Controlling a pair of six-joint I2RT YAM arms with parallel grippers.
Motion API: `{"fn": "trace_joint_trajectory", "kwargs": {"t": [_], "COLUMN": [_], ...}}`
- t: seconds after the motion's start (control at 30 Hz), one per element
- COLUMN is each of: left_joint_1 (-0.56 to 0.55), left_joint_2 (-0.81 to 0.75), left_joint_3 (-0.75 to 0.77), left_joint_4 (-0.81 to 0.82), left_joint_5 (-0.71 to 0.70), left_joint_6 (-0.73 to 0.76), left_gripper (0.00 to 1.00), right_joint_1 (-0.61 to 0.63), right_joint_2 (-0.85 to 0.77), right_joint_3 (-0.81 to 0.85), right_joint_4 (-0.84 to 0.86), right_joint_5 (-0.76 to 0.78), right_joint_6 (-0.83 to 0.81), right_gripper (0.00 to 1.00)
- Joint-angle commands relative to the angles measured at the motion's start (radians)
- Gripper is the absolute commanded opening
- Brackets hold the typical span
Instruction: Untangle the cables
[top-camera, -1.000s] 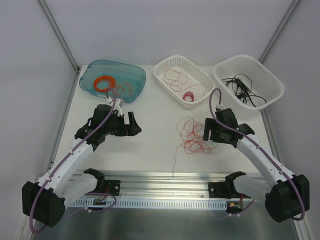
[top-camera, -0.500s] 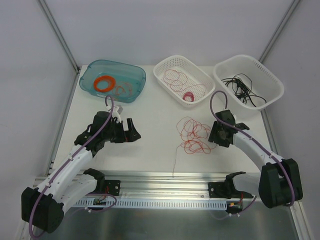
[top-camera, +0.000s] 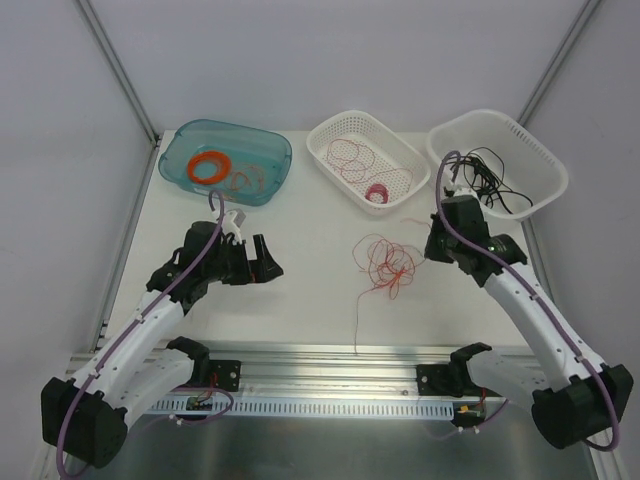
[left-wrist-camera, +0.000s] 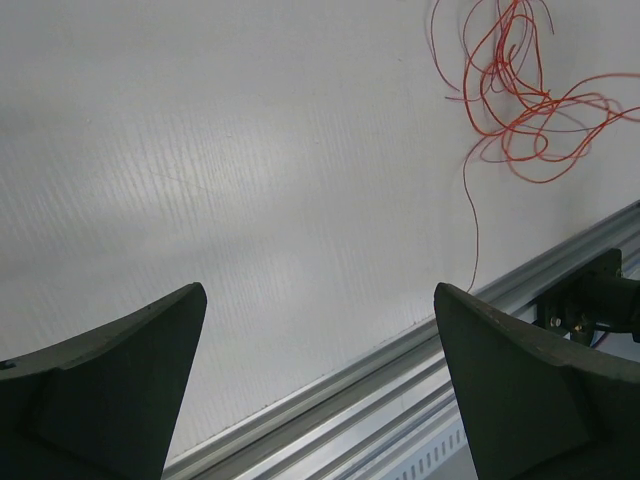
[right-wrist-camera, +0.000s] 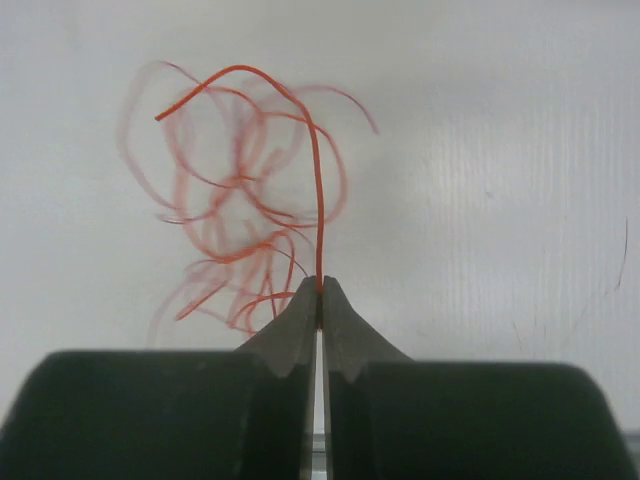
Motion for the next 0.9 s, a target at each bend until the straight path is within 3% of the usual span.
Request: {"fn": "trace_joint_trajectory", "kwargs": {"t": [0.0,0.2,0.33,0.47,0.73,0.87], "left_joint_1": [-0.009,-0.01,-0.012,-0.016,-0.084,-0.177], "left_joint_2": [0.011,0.003,-0.021,-0.046,-0.107,-0.084], "left_joint_3": [0.059,0.089,0.108,0.14,0.181,0.174], "left_joint_4": [0.016,0.016,0.016,0.019,0.079,0.159], "left_joint_5": [0.023,0.032,0.058,0.093,0.145,0.101], "left_joint_6": [-0.007,-0.003,0.013,0.048,0.082,0.066], "left_gripper": [0.99,0.99,0.99,0.99,0.99,0.98], "right_joint_1": [0.079,0.217,0.256,0.304,0.371,0.415], "right_joint_2": [-0.071,-0.064,-0.071,0.034,0.121,0.158], "right_joint_3": [0.235,0.541,0.515,0.546,0.443,0.446], "right_joint_4": [-0.092,-0.068,0.097,0.025,0.172,0.223], "right_joint_5": [-0.017,-0.174,-0.349,-0.31,-0.315,-0.311], "right_joint_6": [-0.109,-0.166,-0.131,-0.092,0.092,0.159], "right_gripper": [0.01,0.01,0.01,0.01,0.01,0.01]}}
